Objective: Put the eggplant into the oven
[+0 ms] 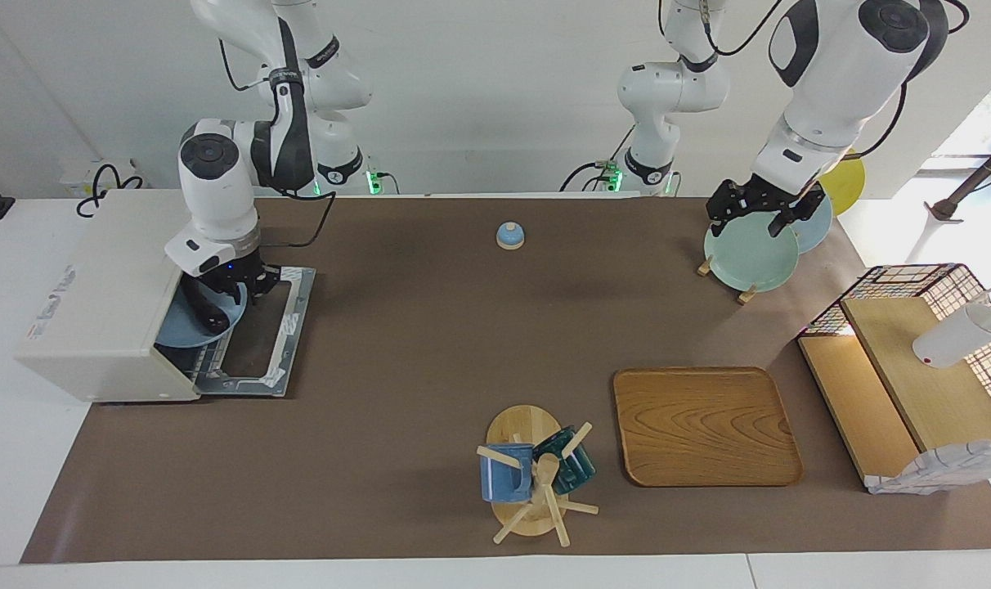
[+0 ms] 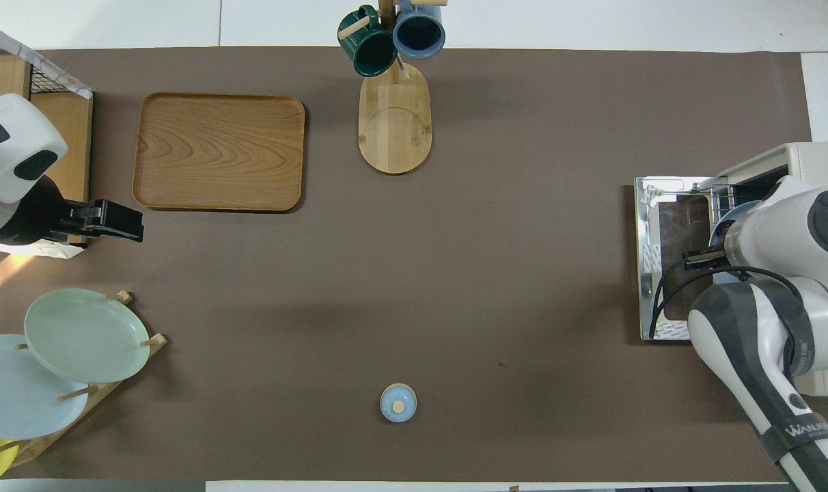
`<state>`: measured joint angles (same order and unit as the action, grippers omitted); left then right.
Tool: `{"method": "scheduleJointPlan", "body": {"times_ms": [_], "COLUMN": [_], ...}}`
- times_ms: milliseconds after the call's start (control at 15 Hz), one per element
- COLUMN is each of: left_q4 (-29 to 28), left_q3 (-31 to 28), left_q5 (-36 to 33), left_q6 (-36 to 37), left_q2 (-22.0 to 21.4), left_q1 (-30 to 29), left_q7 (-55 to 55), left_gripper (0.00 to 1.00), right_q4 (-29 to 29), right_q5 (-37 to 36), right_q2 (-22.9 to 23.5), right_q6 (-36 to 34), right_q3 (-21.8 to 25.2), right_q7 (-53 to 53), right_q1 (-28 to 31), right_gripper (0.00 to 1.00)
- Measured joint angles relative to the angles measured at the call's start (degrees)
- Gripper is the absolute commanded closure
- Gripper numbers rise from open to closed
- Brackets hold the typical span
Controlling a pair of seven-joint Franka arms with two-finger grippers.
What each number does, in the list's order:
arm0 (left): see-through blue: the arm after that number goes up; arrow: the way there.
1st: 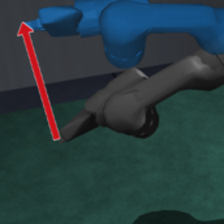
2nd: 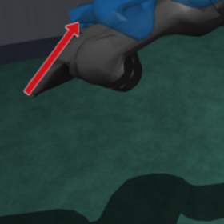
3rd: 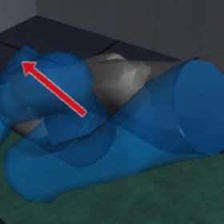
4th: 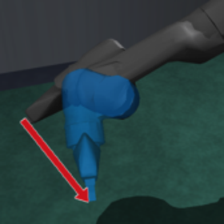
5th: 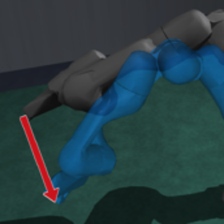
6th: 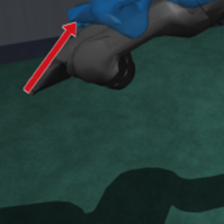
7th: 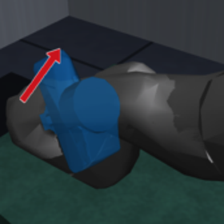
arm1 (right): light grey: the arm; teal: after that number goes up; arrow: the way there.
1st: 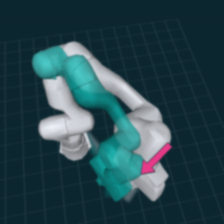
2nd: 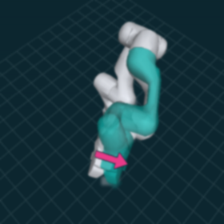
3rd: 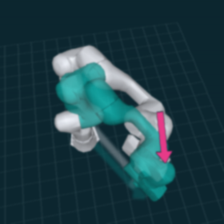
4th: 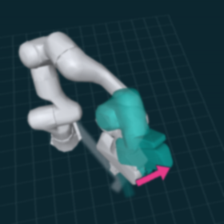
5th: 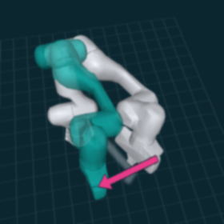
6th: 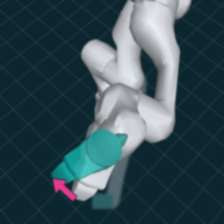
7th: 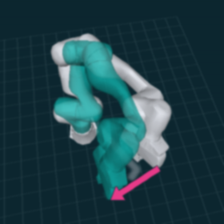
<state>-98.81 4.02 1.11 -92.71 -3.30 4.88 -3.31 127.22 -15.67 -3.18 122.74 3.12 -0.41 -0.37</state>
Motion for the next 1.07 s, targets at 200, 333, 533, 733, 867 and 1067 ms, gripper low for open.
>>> {"method": "scheduleJointPlan", "body": {"times_ms": [200,333,533,733,867,1067], "left_q4": [0.00,0.00,0.00,0.00,0.00,0.00], "left_q3": [-0.06,-0.06,-0.06,-0.06,-0.06,-0.07], "left_q5": [0.00,0.00,0.00,0.00,0.00,0.00], "left_q6": [-0.01,-0.01,-0.01,-0.01,-0.01,-0.01], "left_q2": [0.00,0.00,0.00,0.00,0.00,0.00], "left_q1": [0.00,0.00,0.00,0.00,0.00,0.00], "left_q7": [0.00,0.00,-0.01,-0.01,-0.01,-0.01], "left_gripper": [0.00,0.00,0.00,0.00,0.00,0.00], "right_q4": [-5.71,-5.32,-1.28,0.13,0.46,2.10], "right_q5": [4.25,6.10,6.12,6.12,6.12,6.12], "right_q2": [0.00,0.51,4.97,8.80,9.85,10.40], "right_q6": [-6.01,-3.65,5.22,8.65,9.28,12.10], "right_q3": [-1.25,-1.61,-2.02,-1.50,-1.33,-1.25], "right_q7": [-1.03,1.85,6.62,6.67,6.67,6.65], "right_q1": [-2.33,-6.78,-9.74,-9.07,-8.32,-6.83], "right_gripper": [1.00,1.00,1.00,1.00,1.00,1.00]}}
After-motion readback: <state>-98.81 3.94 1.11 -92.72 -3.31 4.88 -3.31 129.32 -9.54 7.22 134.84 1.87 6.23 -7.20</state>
